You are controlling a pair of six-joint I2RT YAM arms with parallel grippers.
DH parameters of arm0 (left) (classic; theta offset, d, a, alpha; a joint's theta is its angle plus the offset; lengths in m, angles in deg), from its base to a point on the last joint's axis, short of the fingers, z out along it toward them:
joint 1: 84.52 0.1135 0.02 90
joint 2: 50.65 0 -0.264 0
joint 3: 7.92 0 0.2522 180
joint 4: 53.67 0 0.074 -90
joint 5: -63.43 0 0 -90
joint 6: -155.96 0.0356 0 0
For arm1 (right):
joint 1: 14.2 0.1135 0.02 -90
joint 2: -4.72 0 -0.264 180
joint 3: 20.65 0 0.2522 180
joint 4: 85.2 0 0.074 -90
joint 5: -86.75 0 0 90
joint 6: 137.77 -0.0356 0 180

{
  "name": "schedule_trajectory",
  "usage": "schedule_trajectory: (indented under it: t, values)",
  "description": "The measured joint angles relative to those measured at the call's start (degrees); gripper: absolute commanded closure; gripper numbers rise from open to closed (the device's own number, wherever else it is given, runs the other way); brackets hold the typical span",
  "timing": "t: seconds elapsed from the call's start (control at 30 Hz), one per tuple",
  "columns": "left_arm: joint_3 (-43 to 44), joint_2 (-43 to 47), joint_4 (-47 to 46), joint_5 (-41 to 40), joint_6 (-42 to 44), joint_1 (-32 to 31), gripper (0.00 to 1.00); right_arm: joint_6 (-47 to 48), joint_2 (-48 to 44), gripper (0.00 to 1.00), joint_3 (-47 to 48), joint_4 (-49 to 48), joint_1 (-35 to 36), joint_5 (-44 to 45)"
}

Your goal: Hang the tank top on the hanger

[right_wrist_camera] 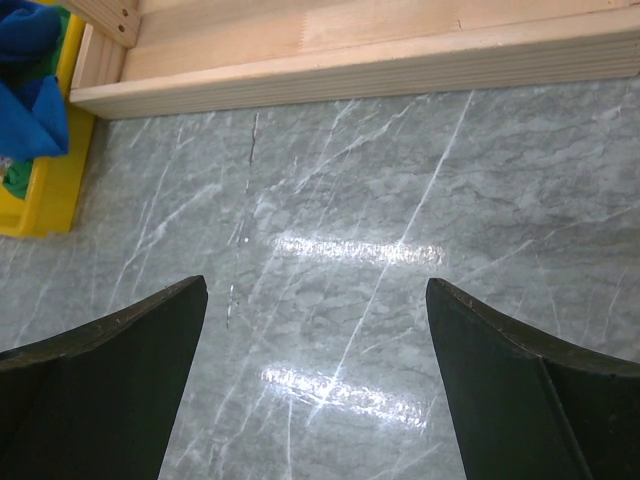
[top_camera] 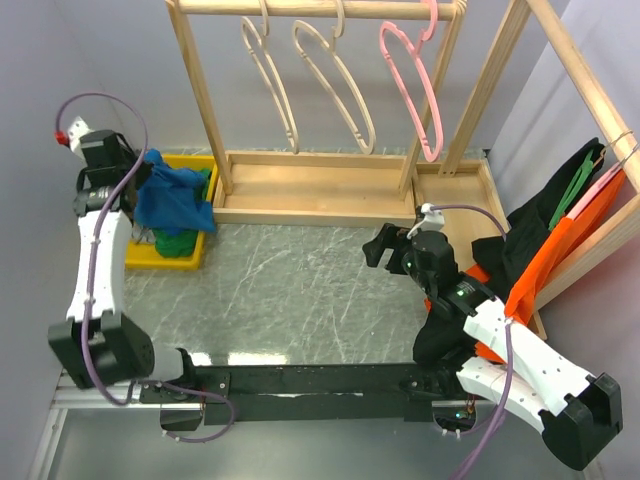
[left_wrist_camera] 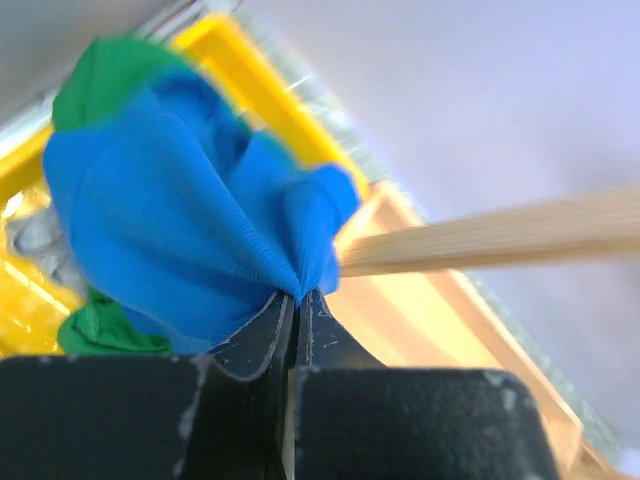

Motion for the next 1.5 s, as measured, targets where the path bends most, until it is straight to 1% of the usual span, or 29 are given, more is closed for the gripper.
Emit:
schedule_trajectory:
  t: [0.07,0.17,0.2,0.33,0.4,0.47,0.57,0.63,0.73,0.83,0.87,0.9,0.93,0.97,1.0,1.07,1.13,1.17,1.23,1.27,1.33,1.4,1.43,1.5]
  values:
    - [1.2,3.5,0.6,1.8,1.5,0.0,0.99,0.0,0.0,0.02,0.3,0.0,0.0,0.0]
    - [2.1,9.6,0.6,6.8,3.9,-0.2,0.99,0.2,0.1,0.02,0.6,0.2,0.0,0.0]
    - [2.3,10.4,0.6,7.5,4.2,-0.4,0.99,0.2,0.2,0.02,1.0,0.4,0.0,0.0]
    - [5.6,14.7,1.7,12.8,7.0,-3.6,0.99,0.5,0.3,0.02,2.0,0.6,0.0,0.0]
    - [7.5,16.0,2.1,14.7,8.3,-6.9,0.99,0.5,0.5,0.02,2.7,0.7,0.0,0.0]
    - [9.0,17.5,2.5,16.1,9.3,-11.9,0.99,0.4,0.9,0.02,3.5,0.7,0.0,0.0]
    - [9.0,19.9,2.8,18.4,9.9,-18.8,0.99,0.4,1.3,0.02,4.5,0.9,0.0,-0.2]
    - [7.8,21.6,2.1,19.8,9.8,-22.7,0.99,0.4,1.4,0.02,4.7,0.8,0.0,-0.3]
    - [2.1,24.5,-0.5,20.5,9.3,-30.3,0.99,0.4,1.4,0.01,4.8,0.8,0.0,-0.8]
    - [-5.4,25.8,-3.8,20.5,8.2,-39.9,0.92,0.2,1.4,0.01,4.7,0.8,0.0,-1.0]
    - [-9.3,26.0,-6.1,20.0,7.7,-43.9,0.87,0.1,1.4,0.01,4.7,0.8,0.0,-1.0]
    - [-13.0,26.0,-7.6,19.7,6.9,-47.0,0.66,0.0,1.4,0.01,4.5,0.8,0.0,-0.9]
    - [-17.3,25.9,-9.8,19.5,6.1,-50.2,0.54,-0.1,1.4,0.02,4.2,0.6,0.0,-0.8]
    - [-22.7,25.7,-12.2,19.2,5.0,-53.5,0.47,-0.3,1.4,0.02,3.6,0.3,0.0,-0.6]
    - [-27.8,25.2,-13.7,18.9,3.4,-56.0,0.34,-0.4,1.4,0.02,2.9,0.0,0.0,-0.4]
    - [-38.4,24.7,-16.9,18.8,0.2,-60.4,0.22,-0.9,1.4,0.07,0.7,-0.8,0.0,-0.3]
    - [-45.5,24.7,-17.2,18.1,-2.8,-62.2,0.19,-1.4,2.3,0.10,-1.3,-1.2,0.0,-0.4]
    - [-47.5,24.7,-17.1,16.9,-4.1,-62.4,0.18,-1.7,3.3,0.11,-2.0,-1.4,0.0,-0.4]
    - [-48.4,25.0,-16.6,13.8,-5.8,-62.5,0.15,-2.4,6.2,0.13,-2.9,-1.9,0.0,-0.4]
    - [-47.9,25.5,-16.6,11.2,-6.5,-62.5,0.16,-2.7,7.3,0.13,-3.2,-2.2,0.0,-0.4]
    - [-45.7,26.2,-16.3,5.9,-7.2,-62.5,0.19,-3.4,9.8,0.15,-3.9,-3.0,0.0,-0.4]
    - [-41.4,24.8,-16.1,0.6,-6.9,-62.4,0.22,-4.2,11.1,0.17,-4.7,-3.7,0.1,-0.1]
    - [-38.5,22.7,-15.5,-1.8,-6.5,-62.2,0.25,-4.5,11.4,0.20,-4.9,-4.0,0.1,0.1]
    - [-30.2,16.3,-14.4,-6.6,-4.3,-61.7,0.32,-5.3,12.0,0.22,-5.5,-5.0,0.1,0.8]
